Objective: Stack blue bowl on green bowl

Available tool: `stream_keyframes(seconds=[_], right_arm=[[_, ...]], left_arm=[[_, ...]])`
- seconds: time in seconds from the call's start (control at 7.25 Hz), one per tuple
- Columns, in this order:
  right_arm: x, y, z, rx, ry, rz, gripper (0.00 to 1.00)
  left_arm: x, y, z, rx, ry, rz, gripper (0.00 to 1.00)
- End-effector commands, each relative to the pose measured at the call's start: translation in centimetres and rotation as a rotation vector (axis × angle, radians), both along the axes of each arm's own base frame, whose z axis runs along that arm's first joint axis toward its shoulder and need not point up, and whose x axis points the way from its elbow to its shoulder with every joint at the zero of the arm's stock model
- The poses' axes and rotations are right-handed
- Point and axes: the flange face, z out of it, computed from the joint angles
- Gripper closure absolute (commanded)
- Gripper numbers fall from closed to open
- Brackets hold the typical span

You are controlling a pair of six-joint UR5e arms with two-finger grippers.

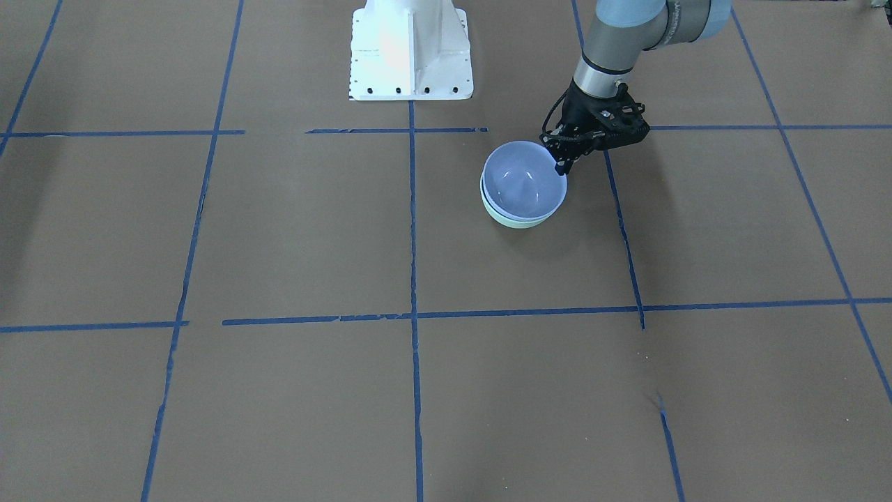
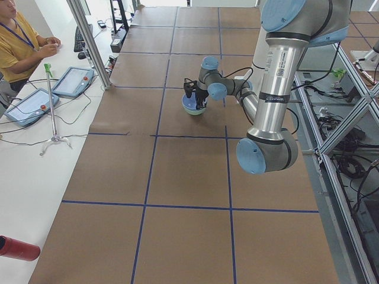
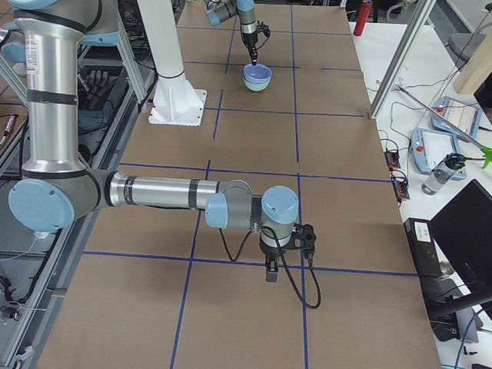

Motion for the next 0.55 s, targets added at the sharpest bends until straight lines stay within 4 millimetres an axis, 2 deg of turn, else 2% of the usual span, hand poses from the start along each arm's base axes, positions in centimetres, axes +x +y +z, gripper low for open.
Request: stream_keyframes(seconds=[0.0, 0.28, 0.41], right_arm=[[0.0, 0.0, 0.0, 0.0, 0.0, 0.0, 0.0], [0.0, 0.0, 0.0, 0.0, 0.0, 0.0, 0.0], [0.0, 0.0, 0.0, 0.0, 0.0, 0.0, 0.0]], left_arm=[[-0.1, -0.3, 0.1, 0.003, 0.0, -0.006, 0.0], [-1.9, -0.3, -1.1, 0.074, 0.016, 0.044, 0.0], [-6.1, -3.3, -1.3, 0.139, 0.03, 0.128, 0.0]])
